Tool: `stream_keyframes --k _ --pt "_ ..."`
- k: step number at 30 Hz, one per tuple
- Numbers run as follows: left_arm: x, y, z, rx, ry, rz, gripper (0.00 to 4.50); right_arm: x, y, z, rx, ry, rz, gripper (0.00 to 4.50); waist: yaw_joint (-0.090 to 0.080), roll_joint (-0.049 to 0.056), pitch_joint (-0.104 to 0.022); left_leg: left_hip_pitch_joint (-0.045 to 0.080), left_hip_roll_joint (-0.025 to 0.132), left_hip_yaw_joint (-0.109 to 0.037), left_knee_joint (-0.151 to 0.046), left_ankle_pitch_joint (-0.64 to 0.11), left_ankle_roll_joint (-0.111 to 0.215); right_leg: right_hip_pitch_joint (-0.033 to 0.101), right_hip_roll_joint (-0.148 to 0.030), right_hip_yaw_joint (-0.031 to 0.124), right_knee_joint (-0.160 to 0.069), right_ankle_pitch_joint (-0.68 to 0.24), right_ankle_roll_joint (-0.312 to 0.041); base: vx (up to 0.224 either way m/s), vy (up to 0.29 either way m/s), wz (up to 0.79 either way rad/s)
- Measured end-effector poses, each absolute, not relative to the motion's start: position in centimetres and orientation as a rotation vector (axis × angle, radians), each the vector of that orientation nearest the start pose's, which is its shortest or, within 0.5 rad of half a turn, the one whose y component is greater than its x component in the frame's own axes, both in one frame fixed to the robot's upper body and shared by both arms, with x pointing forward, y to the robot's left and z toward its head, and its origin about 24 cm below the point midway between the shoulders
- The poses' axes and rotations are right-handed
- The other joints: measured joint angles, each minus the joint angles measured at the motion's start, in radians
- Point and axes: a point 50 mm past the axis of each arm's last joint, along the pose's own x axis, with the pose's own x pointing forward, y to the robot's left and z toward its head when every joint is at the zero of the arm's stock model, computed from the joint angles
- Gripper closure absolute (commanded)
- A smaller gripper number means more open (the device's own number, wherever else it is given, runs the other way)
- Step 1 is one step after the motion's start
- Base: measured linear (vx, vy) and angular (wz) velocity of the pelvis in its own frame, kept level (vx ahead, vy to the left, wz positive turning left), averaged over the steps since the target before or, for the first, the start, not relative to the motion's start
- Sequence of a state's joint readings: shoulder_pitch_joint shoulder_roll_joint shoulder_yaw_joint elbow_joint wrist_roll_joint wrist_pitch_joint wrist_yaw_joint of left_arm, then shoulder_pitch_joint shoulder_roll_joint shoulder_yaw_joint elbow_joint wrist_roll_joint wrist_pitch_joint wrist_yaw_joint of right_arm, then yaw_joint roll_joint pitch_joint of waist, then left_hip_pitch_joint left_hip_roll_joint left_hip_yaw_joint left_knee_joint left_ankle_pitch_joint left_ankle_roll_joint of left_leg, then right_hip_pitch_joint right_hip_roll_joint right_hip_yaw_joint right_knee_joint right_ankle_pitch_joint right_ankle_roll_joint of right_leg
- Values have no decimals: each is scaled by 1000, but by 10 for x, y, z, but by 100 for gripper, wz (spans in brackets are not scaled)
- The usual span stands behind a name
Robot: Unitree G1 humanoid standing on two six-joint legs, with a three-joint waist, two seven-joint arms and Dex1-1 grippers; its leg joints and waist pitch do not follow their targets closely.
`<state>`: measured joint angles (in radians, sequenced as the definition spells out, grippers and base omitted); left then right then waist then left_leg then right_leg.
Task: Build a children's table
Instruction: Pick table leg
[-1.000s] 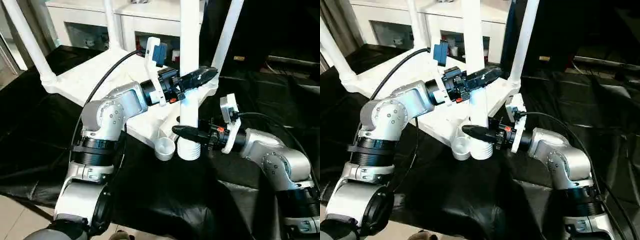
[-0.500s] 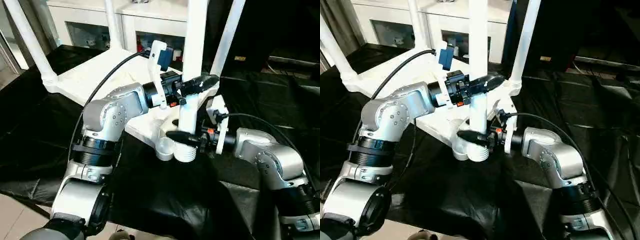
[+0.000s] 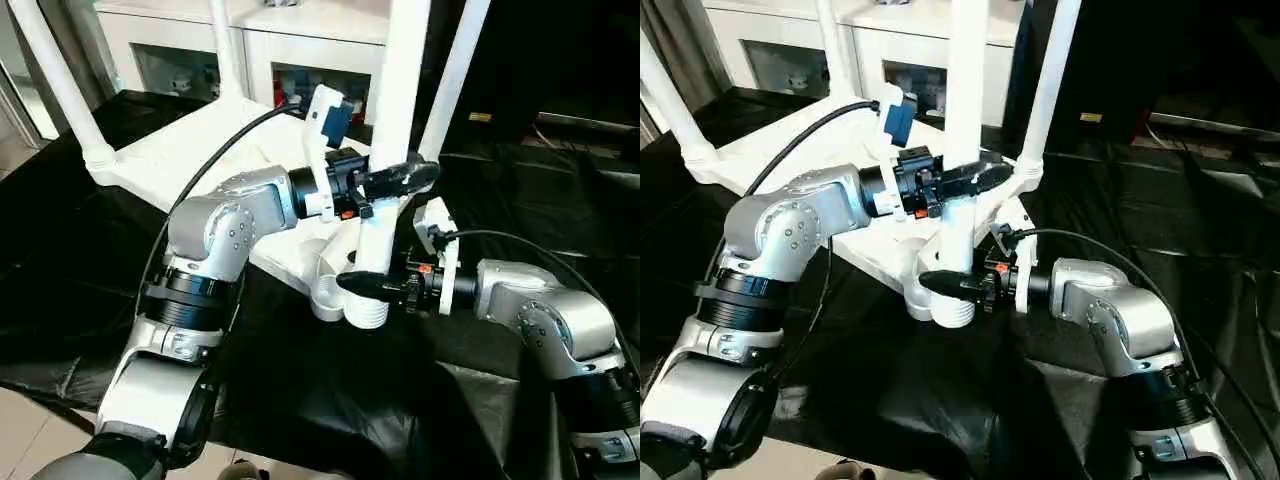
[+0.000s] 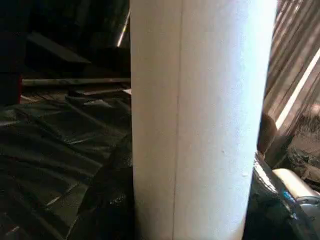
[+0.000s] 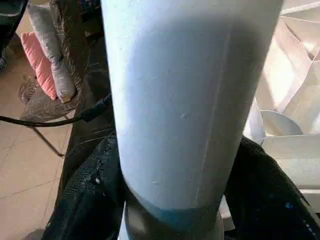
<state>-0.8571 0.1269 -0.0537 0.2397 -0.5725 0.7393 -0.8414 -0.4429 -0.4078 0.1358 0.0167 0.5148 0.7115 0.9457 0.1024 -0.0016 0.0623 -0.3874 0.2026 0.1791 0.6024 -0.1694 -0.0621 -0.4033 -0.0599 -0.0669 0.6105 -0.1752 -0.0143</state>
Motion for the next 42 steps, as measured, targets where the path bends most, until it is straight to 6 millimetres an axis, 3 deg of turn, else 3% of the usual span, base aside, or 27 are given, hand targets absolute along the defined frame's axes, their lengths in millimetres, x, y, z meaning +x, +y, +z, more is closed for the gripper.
stream_keyframes --k 8,18,19,22,24,28,33,35,37,42 --pt "332 46 195 -303 104 -1323 269 288 -123 107 173 364 1210 252 2 0 0 0 0 0 0 0 0 0 0 0 0 0 0 0 0 0" --pt "332 46 195 -298 101 -1316 269 288 -123 107 176 362 1208 257 9 0 0 0 0 0 0 0 0 0 0 0 0 0 0 0 0 0" --pt "332 46 195 -299 101 -1315 199 288 -122 107 178 360 1207 257 9 0 0 0 0 0 0 0 0 0 0 0 0 0 0 0 0 0" --pt "332 47 196 -315 97 -1313 199 289 -120 107 192 346 1199 257 9 0 0 0 0 0 0 0 0 0 0 0 1 0 0 0 0 0" --pt "334 48 197 -352 77 -1294 174 291 -118 108 215 314 1182 258 9 0 0 0 0 0 0 0 0 0 0 0 1 0 0 0 0 0" --pt "342 55 207 -494 -76 -1221 160 298 -115 114 312 209 1108 259 9 0 0 0 0 0 0 0 0 0 0 0 1 1 -1 0 0 0" --pt "354 78 207 -593 -179 -1099 160 303 -117 120 392 121 1023 259 8 0 0 0 0 0 0 0 0 0 0 0 1 1 -1 0 0 0" --pt "359 89 200 -490 -147 -1053 160 306 -119 122 396 88 970 259 7 0 0 1 0 0 0 0 0 0 0 0 1 0 -1 0 0 0" --pt "363 99 185 -142 -62 -1036 160 312 -127 118 326 75 868 259 7 1 -1 1 0 0 0 0 0 0 0 0 0 -2 5 0 0 0" --pt "352 115 133 393 216 -1190 160 315 -147 99 224 135 726 259 7 1 -1 0 0 0 -1 0 -1 0 0 2 0 -1 3 0 0 0"
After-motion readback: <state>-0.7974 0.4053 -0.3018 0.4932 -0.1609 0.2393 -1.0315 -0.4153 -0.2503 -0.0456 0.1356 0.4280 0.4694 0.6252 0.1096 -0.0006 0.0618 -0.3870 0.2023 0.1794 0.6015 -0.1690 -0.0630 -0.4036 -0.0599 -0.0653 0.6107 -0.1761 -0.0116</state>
